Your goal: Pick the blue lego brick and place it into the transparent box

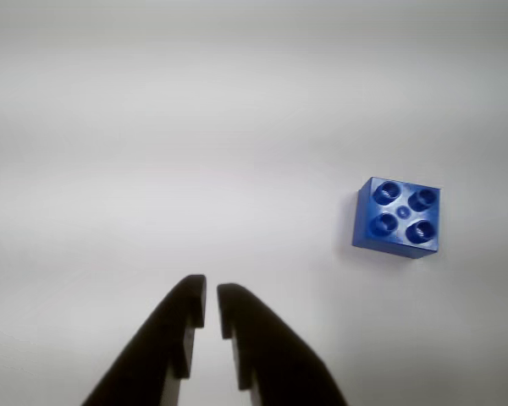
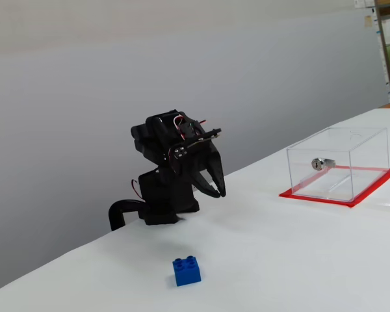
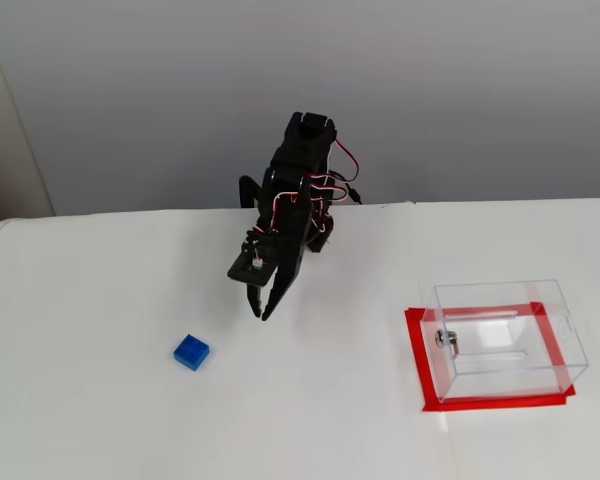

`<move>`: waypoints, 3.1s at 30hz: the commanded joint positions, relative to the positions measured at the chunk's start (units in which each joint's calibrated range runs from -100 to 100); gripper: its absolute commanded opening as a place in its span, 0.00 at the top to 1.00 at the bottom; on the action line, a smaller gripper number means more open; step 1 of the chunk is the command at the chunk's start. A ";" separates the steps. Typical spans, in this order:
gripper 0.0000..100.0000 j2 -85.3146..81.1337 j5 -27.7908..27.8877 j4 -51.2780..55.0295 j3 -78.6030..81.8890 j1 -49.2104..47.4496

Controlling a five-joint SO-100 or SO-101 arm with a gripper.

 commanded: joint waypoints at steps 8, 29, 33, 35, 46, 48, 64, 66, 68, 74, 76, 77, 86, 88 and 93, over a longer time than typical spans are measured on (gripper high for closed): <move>0.98 7.44 -0.60 4.81 -13.73 6.47; 0.98 34.60 3.94 4.29 -29.28 26.73; 0.94 37.91 6.39 2.64 -29.82 27.32; 0.87 39.94 7.18 2.20 -30.91 27.25; 0.77 55.05 10.57 2.20 -45.65 25.40; 0.73 57.51 10.78 2.20 -47.91 24.00; 0.69 69.30 10.15 2.20 -50.80 22.08; 0.69 70.74 10.15 2.20 -50.80 21.85; 0.69 71.93 10.15 2.20 -50.80 21.56; 0.69 72.95 10.15 -1.02 -50.17 21.41; 0.69 72.95 10.15 -1.45 -50.08 21.41; 0.69 73.04 10.15 -1.45 -50.08 21.41; 0.69 76.77 7.59 -3.11 -50.53 19.86; 0.69 77.19 7.54 -3.63 -50.62 19.34; 0.69 78.64 7.54 -5.02 -49.99 19.12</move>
